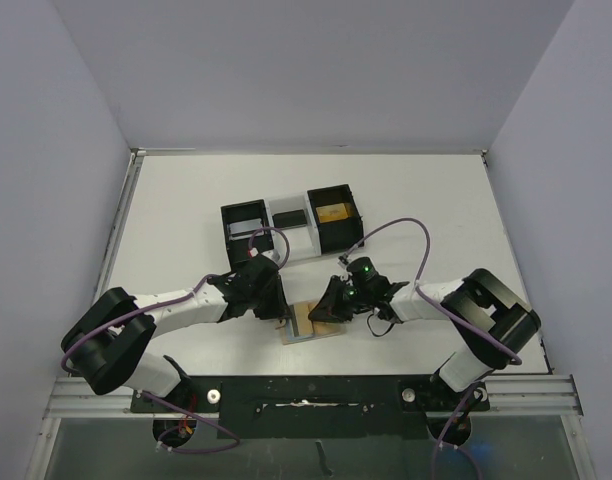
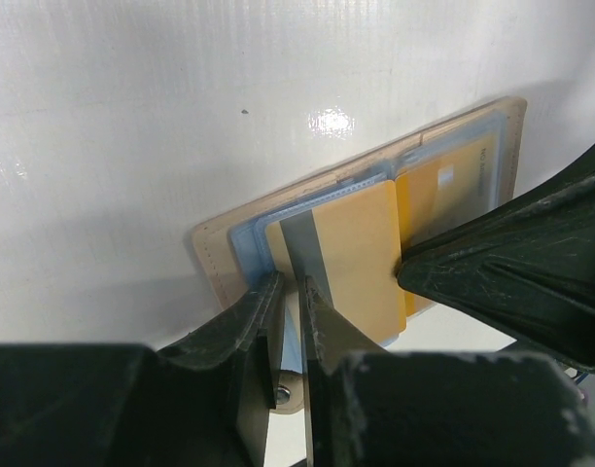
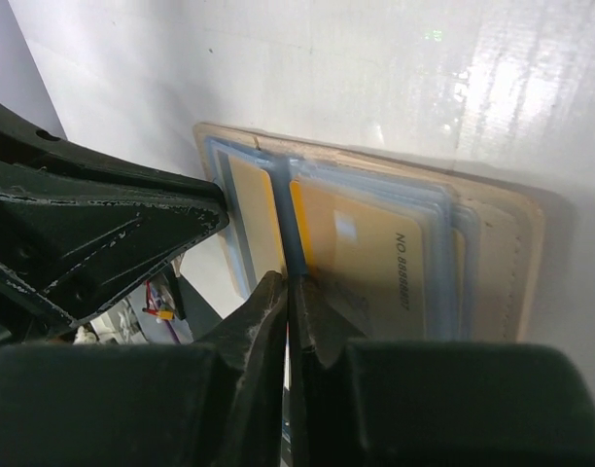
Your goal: Take the credit cards out of the card holder
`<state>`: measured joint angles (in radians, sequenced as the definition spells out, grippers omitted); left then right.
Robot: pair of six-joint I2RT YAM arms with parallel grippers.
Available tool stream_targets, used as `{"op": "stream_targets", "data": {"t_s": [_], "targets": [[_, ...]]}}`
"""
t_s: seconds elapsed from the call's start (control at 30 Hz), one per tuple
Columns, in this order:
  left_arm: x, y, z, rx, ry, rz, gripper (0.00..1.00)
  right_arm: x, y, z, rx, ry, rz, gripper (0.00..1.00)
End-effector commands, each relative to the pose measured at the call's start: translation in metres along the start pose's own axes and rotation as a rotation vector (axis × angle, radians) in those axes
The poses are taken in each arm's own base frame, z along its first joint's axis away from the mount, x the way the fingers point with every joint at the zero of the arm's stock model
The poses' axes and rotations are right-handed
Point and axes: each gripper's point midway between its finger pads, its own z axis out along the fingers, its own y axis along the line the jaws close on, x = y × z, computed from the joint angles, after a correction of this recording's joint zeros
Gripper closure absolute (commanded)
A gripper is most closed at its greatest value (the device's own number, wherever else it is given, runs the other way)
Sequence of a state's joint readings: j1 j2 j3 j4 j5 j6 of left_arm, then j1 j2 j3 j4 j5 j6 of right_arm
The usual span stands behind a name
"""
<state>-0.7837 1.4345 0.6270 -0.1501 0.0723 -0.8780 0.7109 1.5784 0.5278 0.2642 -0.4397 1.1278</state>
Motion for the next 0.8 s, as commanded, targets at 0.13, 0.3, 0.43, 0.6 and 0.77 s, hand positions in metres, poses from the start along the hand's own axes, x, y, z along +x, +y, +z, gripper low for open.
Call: {"op": "stream_targets", "data": {"t_s": [0.13,0.3,0.43,0.6,0.77], "targets": [[-0.001,0.000,-0.002,0.002,-0.013,0.018,0.89,-0.013,0.023,-0.013,-0.107,-0.048,-0.044,1.00],[-0.001,0.002,-0.002,-0.002,-0.013,0.019,0.89,-0.015,0.016,-0.018,-0.098,-0.064,-0.029,1.00],[-0.002,0.000,-0.001,0.001,-0.013,0.022,0.89,-0.015,0.014,-0.020,-0.100,-0.068,-0.019,1.00],[-0.003,-0.001,-0.001,0.003,-0.013,0.021,0.89,-0.014,0.013,-0.018,-0.099,-0.069,-0.013,0.93],[-0.002,0.000,-0.001,0.002,-0.012,0.022,0.90,-0.008,0.016,-0.007,-0.080,-0.026,-0.034,0.80]]}}
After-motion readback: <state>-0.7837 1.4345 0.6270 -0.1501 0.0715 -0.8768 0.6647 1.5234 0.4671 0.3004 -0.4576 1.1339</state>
